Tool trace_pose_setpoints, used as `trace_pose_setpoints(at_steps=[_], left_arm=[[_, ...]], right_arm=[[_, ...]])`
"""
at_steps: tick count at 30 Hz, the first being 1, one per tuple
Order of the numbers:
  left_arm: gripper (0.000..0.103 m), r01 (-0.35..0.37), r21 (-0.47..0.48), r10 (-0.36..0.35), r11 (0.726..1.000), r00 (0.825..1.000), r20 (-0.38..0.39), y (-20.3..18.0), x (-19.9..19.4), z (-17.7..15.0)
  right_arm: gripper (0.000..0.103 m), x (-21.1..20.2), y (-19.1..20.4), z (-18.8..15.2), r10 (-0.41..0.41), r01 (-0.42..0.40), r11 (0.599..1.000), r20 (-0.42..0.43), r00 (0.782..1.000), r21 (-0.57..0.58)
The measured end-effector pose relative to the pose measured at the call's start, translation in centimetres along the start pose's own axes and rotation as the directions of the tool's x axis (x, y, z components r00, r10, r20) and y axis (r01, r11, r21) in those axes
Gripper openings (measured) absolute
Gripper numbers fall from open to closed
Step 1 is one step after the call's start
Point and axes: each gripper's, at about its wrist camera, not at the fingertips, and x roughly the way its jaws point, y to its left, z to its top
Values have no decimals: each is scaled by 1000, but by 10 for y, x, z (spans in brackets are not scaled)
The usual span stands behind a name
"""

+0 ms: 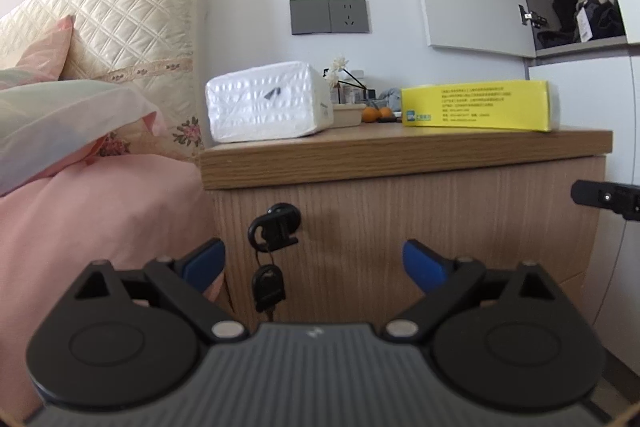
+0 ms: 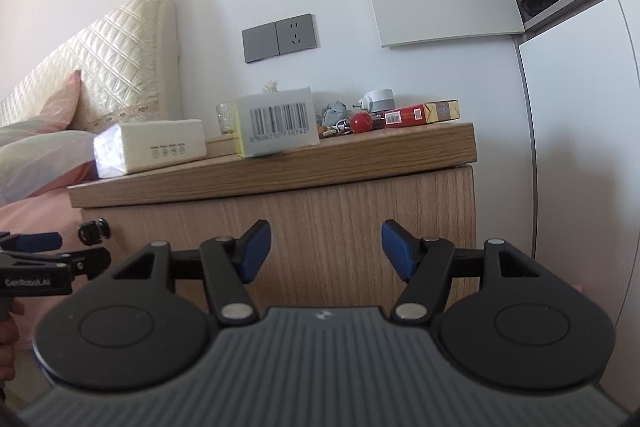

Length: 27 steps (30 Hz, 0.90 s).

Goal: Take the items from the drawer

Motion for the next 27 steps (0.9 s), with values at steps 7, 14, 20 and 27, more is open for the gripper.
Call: trace_pose_setpoints(at_steps=[7, 14, 20, 27], left_arm=[[97, 15, -10, -15, 1000, 1000, 6, -6, -47, 12], [97, -5, -12, 5, 1000, 1000, 10, 5, -100, 28], [97, -13, -31, 13, 999, 1000, 27, 10, -150, 42], [97, 19, -40, -17, 999, 998, 58, -1, -192, 50]], right_arm=[[65, -32, 16, 11, 9, -8, 1000, -27, 1000, 18], [65, -68, 35, 26, 27, -26, 999, -49, 998, 32], [65, -110, 56, 42, 53, -52, 998, -31, 998, 22], [65, -155, 72, 58, 64, -64, 998, -3, 998, 13]])
